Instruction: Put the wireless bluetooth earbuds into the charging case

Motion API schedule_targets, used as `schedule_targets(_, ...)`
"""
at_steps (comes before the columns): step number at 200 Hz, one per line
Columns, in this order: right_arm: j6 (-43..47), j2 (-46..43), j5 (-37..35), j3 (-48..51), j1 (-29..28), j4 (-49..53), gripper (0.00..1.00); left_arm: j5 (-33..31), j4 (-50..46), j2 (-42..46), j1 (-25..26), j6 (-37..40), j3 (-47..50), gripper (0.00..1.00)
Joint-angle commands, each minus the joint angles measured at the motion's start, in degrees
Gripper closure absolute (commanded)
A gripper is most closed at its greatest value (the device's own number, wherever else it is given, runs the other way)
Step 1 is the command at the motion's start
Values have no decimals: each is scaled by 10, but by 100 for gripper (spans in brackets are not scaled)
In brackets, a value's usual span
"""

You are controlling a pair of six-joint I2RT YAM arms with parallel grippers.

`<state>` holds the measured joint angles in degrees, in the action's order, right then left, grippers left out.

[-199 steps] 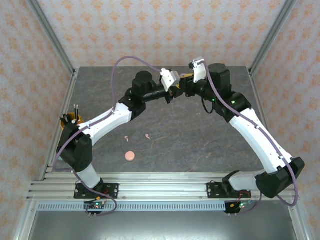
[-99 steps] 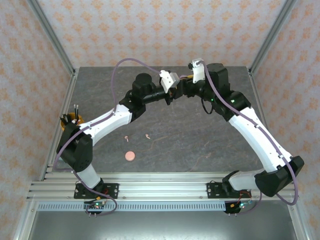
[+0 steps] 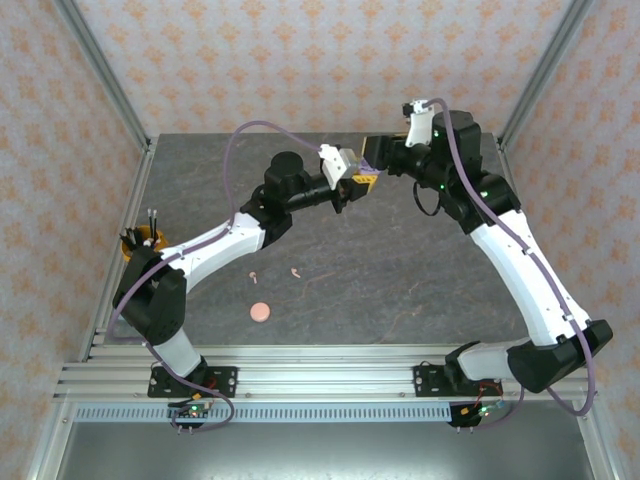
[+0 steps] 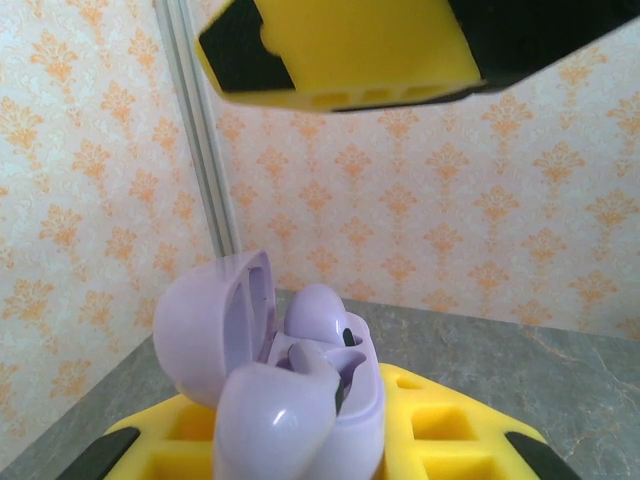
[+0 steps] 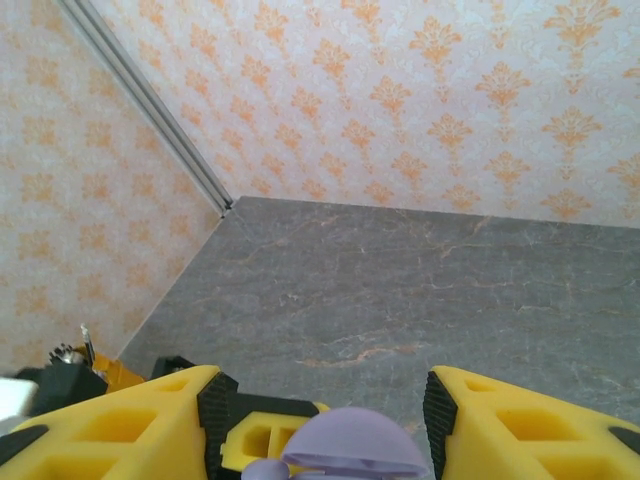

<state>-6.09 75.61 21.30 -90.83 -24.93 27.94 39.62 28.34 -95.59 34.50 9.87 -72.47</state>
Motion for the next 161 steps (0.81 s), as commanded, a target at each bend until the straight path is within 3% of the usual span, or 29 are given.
schedule_targets(1,-31,3,10,-30,9,8,44,-5,35,28,3,-7,8,100)
schedule_targets(63,-34,20,-14,-66,11,118,52,-2,34,30,0,-8,9,100)
schedule_targets(88,-30,13,22,-49,10,138,54,2,14,28,0,-7,-1,100)
schedule_targets(161,59,24,-22,-60,-56,209,55,18,13,21,0,-23,3,100)
